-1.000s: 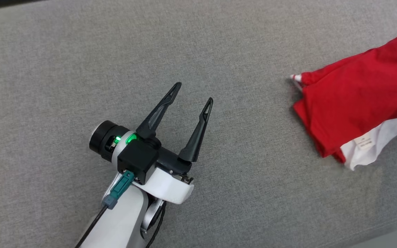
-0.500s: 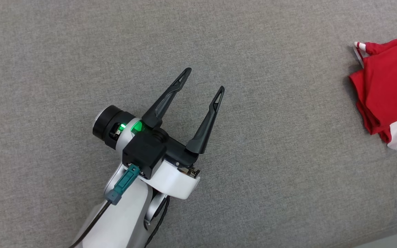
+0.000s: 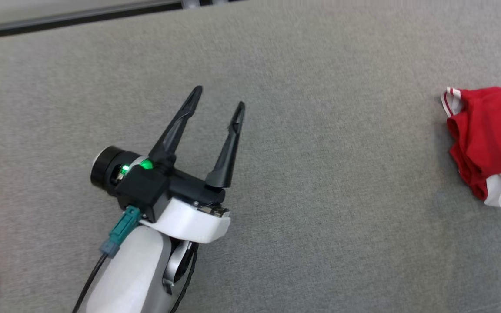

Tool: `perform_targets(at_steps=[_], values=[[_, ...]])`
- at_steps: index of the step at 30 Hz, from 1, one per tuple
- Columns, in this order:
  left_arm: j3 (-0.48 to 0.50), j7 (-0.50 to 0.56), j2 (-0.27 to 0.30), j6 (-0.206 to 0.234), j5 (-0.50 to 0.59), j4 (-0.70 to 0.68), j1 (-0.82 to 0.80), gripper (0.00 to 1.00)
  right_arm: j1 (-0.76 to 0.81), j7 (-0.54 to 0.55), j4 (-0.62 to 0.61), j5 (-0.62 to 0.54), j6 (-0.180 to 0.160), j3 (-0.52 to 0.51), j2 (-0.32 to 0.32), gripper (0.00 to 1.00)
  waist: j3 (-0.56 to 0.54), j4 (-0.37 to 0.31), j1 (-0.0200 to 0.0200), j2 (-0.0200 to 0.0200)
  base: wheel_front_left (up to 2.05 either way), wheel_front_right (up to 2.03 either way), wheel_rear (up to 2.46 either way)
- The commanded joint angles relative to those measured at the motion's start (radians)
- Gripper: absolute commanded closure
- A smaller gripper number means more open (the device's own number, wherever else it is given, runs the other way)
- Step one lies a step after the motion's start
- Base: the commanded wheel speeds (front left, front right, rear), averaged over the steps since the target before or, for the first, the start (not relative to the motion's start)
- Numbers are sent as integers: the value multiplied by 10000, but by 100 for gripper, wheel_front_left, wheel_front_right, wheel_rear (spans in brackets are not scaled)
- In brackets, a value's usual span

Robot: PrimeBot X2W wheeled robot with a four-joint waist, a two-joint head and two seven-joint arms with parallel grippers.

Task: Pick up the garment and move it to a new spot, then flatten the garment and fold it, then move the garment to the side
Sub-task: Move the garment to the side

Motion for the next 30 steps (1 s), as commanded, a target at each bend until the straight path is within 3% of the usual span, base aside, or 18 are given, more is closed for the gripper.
perform_targets(at_steps=[1,11,23,30], values=[[243,2,41,147,-152,-53,324,0,477,-8,-562,314,-21,87,316,0,-828,567,0,0,0,0,0],[1027,3,36,268,-155,-46,1581,0,2027,-8,-1840,777,-21,638,1587,0,-1887,1414,0,0,0,0,0],[1379,2,38,257,-254,434,2941,0,4289,-8,-2679,594,-21,-518,3971,0,-2675,2124,0,0,0,0,0],[1501,3,39,296,-258,636,3293,0,4894,-10,-2718,870,-21,-674,4428,0,-2838,2179,0,0,0,0,0]])
